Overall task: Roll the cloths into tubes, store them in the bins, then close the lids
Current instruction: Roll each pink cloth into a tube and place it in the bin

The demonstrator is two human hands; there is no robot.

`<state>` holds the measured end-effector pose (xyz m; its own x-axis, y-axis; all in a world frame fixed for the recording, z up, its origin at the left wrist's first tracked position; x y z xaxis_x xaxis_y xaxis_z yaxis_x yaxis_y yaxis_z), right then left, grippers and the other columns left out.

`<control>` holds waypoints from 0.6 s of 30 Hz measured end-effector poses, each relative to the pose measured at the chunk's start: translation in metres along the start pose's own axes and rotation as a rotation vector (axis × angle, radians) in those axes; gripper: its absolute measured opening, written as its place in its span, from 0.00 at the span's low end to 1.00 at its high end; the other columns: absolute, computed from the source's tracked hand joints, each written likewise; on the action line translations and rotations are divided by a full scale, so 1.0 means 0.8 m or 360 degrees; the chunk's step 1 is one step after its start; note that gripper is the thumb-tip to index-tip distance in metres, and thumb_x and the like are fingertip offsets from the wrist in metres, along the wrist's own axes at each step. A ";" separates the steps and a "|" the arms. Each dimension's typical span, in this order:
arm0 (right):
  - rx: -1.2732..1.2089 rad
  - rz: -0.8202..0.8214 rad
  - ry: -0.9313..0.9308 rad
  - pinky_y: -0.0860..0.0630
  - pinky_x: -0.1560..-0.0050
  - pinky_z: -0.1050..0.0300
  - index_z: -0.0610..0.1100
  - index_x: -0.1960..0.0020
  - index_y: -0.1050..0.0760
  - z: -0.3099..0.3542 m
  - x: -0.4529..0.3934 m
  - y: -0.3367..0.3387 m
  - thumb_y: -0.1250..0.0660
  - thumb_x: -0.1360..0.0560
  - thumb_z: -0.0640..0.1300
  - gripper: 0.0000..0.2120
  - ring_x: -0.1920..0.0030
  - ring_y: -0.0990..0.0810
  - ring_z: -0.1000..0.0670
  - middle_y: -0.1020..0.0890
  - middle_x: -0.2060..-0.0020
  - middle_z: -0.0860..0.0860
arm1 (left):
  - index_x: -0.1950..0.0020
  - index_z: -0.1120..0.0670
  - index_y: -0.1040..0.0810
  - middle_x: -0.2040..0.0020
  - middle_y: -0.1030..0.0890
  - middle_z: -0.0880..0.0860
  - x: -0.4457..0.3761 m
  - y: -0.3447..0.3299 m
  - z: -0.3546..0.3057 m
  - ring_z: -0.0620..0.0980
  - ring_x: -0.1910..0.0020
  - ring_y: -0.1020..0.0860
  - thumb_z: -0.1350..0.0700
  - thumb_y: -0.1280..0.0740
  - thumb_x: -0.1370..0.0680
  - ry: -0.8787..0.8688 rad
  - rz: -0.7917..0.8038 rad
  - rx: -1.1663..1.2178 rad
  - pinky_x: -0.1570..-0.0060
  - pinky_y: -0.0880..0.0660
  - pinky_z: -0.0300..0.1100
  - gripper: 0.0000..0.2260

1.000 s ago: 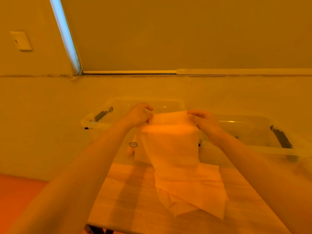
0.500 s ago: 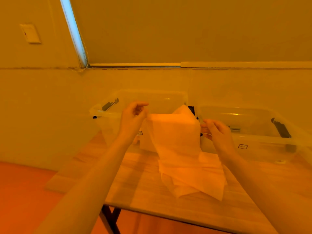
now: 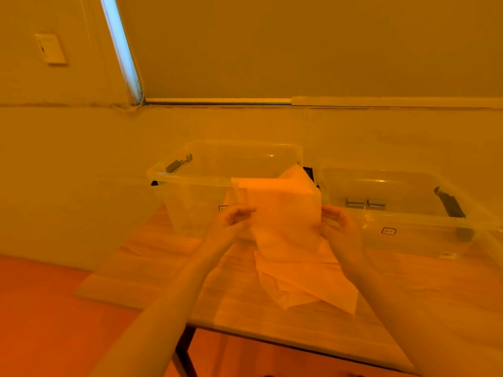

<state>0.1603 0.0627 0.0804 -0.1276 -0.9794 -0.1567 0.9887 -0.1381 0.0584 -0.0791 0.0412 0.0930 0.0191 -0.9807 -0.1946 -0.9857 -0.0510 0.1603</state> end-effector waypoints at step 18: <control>-0.0023 0.0218 -0.0149 0.20 0.62 0.61 0.43 0.51 0.23 -0.062 0.047 0.009 0.31 0.26 0.38 0.05 0.62 0.17 0.51 0.16 0.59 0.46 | 0.46 0.51 0.20 0.44 0.19 0.52 0.046 -0.039 0.065 0.49 0.49 0.19 0.64 0.34 0.23 0.0249 0.0153 0.0120 0.54 0.21 0.37 0.11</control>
<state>0.1662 0.0324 0.0264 0.0025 -0.9984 -0.0557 0.9983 -0.0007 0.0587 -0.0564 0.0161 0.0309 -0.0556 -0.9981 -0.0282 -0.9939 0.0526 0.0971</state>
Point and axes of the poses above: each hand's wrist, its own x-axis away from the middle knuckle, its own y-axis out of the back of the hand, z = x × y, the point moved 4 cm from there along -x, towards the middle knuckle
